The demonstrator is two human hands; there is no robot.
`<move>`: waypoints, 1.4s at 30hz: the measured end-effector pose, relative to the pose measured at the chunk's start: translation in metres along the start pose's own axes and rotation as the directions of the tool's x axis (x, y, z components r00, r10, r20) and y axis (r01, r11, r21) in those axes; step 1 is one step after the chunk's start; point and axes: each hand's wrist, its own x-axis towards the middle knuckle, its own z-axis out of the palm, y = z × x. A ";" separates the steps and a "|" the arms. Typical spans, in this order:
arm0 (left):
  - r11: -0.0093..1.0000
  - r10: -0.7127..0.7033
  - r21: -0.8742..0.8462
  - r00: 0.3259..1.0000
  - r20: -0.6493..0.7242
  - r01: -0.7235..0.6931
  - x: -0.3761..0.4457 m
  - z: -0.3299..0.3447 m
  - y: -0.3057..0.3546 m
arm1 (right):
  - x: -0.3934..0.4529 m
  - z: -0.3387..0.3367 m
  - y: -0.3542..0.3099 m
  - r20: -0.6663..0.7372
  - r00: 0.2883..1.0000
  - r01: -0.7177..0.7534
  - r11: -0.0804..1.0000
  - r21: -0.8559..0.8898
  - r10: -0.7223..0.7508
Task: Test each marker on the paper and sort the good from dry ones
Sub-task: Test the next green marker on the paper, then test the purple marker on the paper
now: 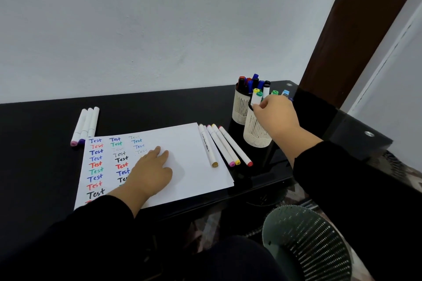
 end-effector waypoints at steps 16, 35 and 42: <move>0.977 -0.092 0.188 0.994 -0.056 0.101 -0.028 -0.036 -0.089 | -0.043 0.048 -0.097 0.240 0.911 0.255 0.916 0.310 -0.335; 0.997 0.031 0.077 0.990 -0.134 -0.020 -0.032 -0.037 -0.133 | -0.005 0.195 -0.247 0.298 0.425 0.810 0.506 0.296 -0.855; 1.000 0.004 0.021 0.995 -0.098 -0.002 -0.032 -0.043 -0.131 | 0.004 0.231 -0.277 0.323 0.207 0.942 0.277 0.189 -0.923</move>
